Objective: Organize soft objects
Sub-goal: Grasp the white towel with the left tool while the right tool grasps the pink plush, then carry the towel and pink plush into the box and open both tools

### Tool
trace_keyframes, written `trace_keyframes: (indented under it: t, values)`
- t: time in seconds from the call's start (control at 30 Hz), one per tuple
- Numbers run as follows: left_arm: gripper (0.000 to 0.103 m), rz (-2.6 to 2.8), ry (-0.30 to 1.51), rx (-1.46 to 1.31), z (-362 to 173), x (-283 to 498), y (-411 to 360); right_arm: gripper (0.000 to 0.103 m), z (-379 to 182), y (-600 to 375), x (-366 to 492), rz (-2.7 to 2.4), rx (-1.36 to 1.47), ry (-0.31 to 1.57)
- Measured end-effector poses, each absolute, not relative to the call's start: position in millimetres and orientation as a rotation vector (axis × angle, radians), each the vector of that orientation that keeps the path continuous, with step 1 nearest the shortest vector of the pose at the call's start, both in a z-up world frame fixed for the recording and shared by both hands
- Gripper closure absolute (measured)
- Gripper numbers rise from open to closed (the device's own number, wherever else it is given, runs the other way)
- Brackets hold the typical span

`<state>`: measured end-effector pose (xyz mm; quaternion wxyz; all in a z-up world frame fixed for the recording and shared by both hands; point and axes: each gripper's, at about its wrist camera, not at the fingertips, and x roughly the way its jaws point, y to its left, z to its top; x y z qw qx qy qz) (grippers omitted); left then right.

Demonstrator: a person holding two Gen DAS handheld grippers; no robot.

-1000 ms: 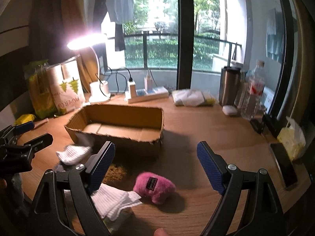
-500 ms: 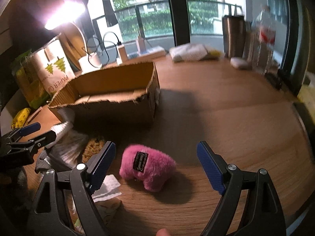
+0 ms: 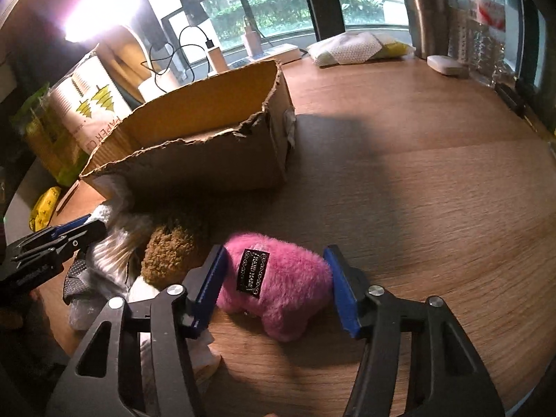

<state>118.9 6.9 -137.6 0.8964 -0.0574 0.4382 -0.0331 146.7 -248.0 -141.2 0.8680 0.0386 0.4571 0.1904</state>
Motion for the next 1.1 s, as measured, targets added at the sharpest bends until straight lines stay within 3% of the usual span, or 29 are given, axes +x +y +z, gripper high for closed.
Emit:
trace_keyframes:
  t: [0.2,0.83,1.1]
  values:
    - [0.090,-0.104,0.866,-0.140,-123.0,111.0,10.3,0.056,-130.4,-248.4,143.2,0.391,0.048,0.918]
    - [0.091,-0.179,0.633,-0.167,-31.9,95.2,22.3,0.056,-66.3,-255.2,138.2,0.387,-0.002,0.730]
    - [0.091,-0.191,0.580,-0.151,-24.8,113.0,16.6,0.056,-49.6,-253.3,150.9,0.396,-0.024,0.667]
